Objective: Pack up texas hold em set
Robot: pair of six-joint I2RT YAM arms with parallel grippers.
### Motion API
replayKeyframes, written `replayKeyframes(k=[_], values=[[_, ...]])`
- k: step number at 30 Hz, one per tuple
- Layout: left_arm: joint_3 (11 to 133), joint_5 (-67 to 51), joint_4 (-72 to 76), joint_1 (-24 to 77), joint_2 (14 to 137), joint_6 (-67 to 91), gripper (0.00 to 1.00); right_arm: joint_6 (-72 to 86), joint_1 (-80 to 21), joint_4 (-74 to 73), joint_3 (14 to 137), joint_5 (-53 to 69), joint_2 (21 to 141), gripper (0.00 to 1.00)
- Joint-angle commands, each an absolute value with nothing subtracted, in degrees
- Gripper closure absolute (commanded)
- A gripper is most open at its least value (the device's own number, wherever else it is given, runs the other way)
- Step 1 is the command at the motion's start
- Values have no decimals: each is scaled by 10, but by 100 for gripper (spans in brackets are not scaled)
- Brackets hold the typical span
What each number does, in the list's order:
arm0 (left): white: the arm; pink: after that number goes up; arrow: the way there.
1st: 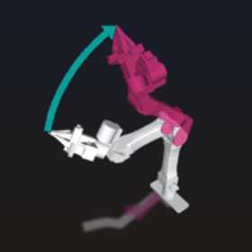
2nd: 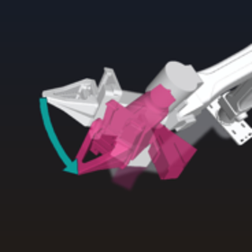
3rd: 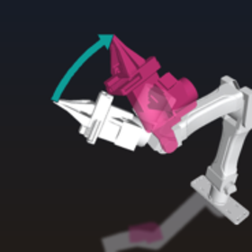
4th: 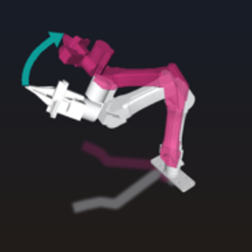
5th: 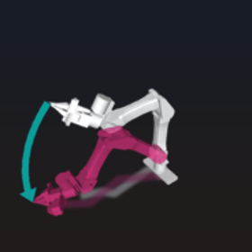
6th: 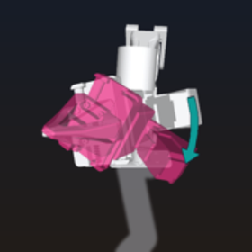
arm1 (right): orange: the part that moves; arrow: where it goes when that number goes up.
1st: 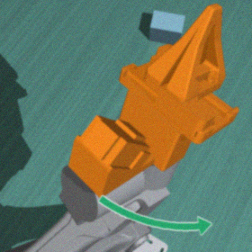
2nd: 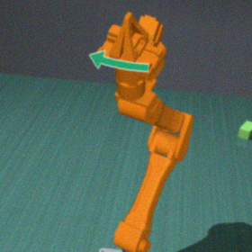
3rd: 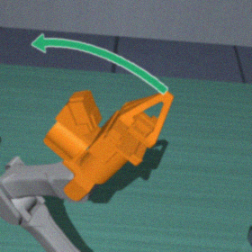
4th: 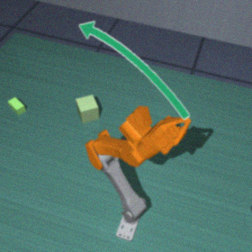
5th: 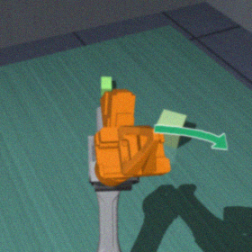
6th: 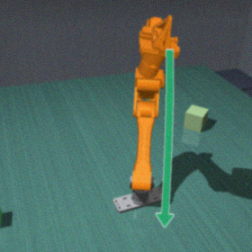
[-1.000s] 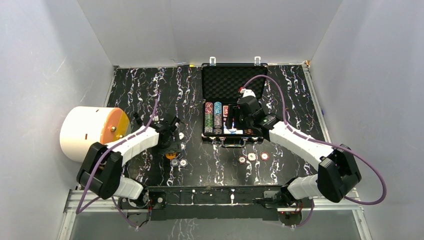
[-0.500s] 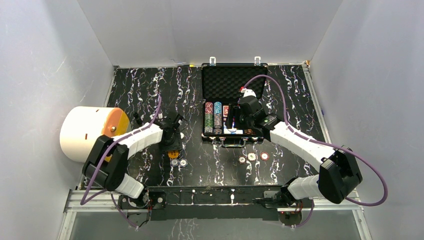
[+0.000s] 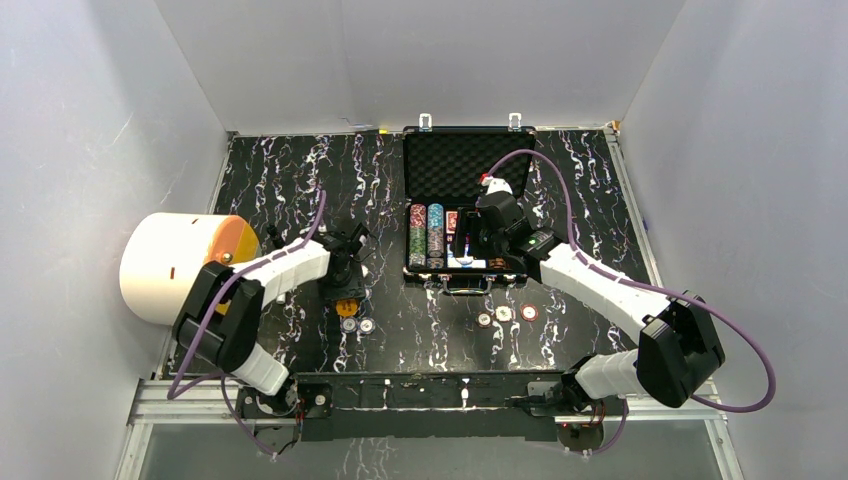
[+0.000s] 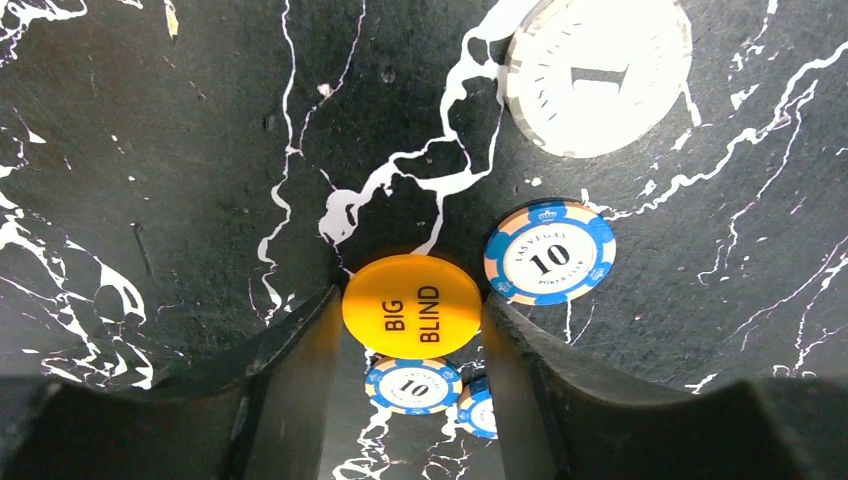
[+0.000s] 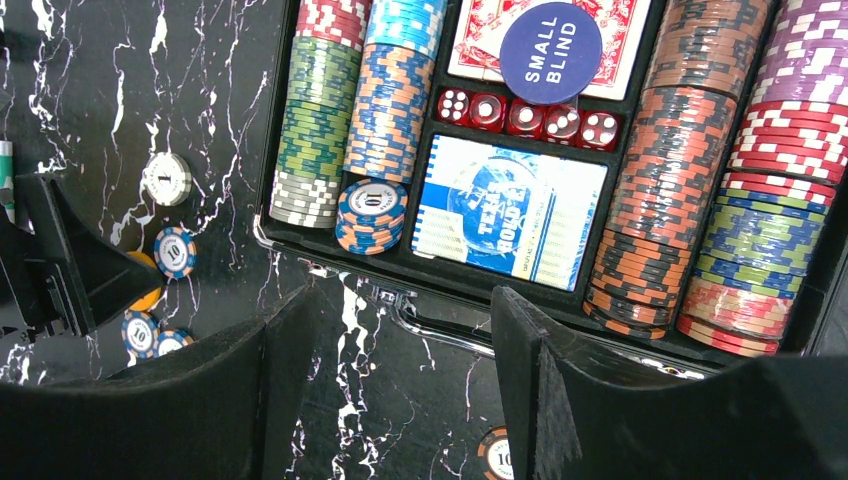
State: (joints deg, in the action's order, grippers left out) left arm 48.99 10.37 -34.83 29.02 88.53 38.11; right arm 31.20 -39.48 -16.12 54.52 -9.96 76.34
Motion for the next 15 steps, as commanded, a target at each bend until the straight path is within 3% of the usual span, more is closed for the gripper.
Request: replayKeyframes(k=[1,4,15], values=[[456,105,-384,293,937,371,55,311,-395,-141,548,-108,742,29],[451,97,-368,293,924,376,64,310,-396,-142,548,-112,740,29],[515,86,-393,302,821,375,60,315,-395,-129,531,-151,713,29]])
